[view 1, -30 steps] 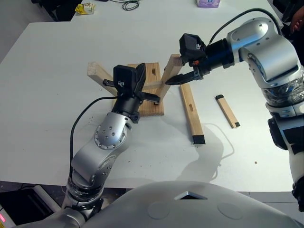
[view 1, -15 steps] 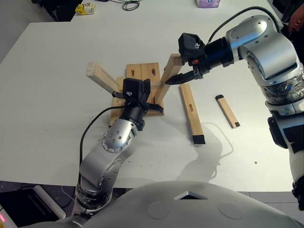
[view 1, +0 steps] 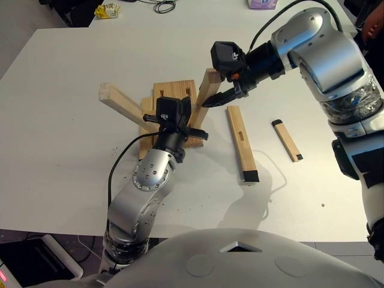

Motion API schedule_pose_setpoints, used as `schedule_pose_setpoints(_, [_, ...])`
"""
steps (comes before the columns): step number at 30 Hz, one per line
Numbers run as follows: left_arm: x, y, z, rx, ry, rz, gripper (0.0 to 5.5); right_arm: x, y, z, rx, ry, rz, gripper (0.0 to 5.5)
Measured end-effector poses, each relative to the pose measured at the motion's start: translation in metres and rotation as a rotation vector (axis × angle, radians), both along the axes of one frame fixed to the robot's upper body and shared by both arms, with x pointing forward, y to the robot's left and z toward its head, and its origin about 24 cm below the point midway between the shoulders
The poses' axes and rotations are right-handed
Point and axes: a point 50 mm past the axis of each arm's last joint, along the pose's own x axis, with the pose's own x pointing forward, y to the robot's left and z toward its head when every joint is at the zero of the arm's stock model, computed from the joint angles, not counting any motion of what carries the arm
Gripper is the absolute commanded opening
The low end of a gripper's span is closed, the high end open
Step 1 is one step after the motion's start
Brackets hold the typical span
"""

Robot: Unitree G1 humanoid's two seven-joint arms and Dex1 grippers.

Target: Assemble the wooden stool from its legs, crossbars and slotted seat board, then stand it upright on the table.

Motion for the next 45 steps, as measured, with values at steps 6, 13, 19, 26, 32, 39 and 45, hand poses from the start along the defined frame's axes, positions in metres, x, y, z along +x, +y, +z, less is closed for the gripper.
schedule_pose_setpoints(6, [0.004, 0.020, 0.070, -0.177, -0.363, -0.041, 0.00, -0.010, -0.003, -0.005, 0.041, 0.029, 0.015, 2.02])
schedule_pose_setpoints(13, [-0.002, 0.094, 0.157, -0.239, -0.795, 0.223, 0.00, -0.015, -0.013, -0.009, 0.070, 0.034, -0.036, 2.02])
schedule_pose_setpoints(19, [-0.008, 0.156, 0.086, 0.012, -0.400, 0.489, 0.00, -0.013, -0.027, -0.010, 0.078, 0.031, -0.126, 2.02])
schedule_pose_setpoints(26, [-0.016, 0.147, 0.025, 0.197, -0.138, 0.365, 0.00, -0.011, -0.030, -0.013, 0.088, 0.017, -0.175, 2.02])
schedule_pose_setpoints(32, [0.000, 0.133, 0.031, 0.210, -0.232, 0.349, 0.00, -0.009, -0.022, -0.011, 0.045, 0.004, -0.099, 2.02])
schedule_pose_setpoints(39, [-0.012, 0.146, 0.028, 0.199, -0.237, 0.534, 0.00, -0.003, -0.019, -0.004, -0.007, -0.005, -0.030, 2.02])
schedule_pose_setpoints(45, [-0.011, 0.117, 0.012, 0.131, -0.165, 0.430, 0.00, -0.002, -0.018, -0.004, -0.007, -0.001, -0.030, 2.02])
